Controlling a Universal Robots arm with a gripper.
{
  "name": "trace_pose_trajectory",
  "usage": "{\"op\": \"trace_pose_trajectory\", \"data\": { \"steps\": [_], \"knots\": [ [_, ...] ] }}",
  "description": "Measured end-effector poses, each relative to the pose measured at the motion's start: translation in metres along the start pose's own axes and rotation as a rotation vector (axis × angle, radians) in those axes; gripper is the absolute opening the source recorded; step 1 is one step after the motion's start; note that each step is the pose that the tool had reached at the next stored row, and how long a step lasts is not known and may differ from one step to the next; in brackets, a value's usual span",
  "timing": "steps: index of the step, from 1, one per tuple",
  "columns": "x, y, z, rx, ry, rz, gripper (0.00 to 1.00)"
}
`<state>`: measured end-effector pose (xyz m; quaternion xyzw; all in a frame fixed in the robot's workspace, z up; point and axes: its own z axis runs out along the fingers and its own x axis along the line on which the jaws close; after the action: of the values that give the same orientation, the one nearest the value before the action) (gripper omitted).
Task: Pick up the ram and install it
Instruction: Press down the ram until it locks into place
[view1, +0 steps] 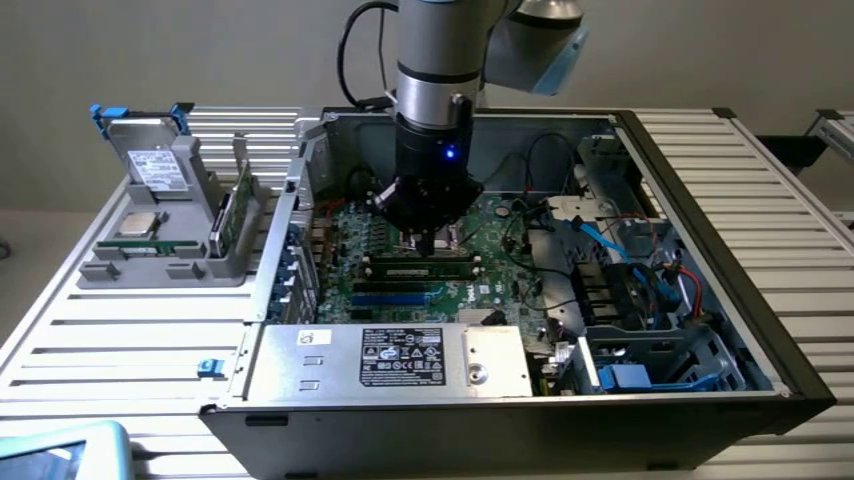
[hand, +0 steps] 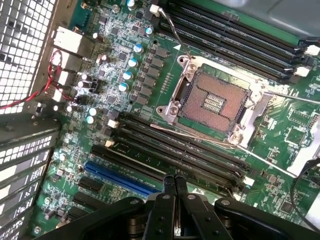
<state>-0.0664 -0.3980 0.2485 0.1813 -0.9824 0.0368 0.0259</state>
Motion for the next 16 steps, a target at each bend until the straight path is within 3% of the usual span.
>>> {"op": "trace_pose_trajectory", "data": {
  "steps": [12,16],
  "knots": [
    [0.0000,0.0000,0.0000,-0.0059,0.0038,0.140,0.11],
    [0.0000,-0.0001,0.0000,-0.0040,0.0010,0.179,0.11]
  ]
}}
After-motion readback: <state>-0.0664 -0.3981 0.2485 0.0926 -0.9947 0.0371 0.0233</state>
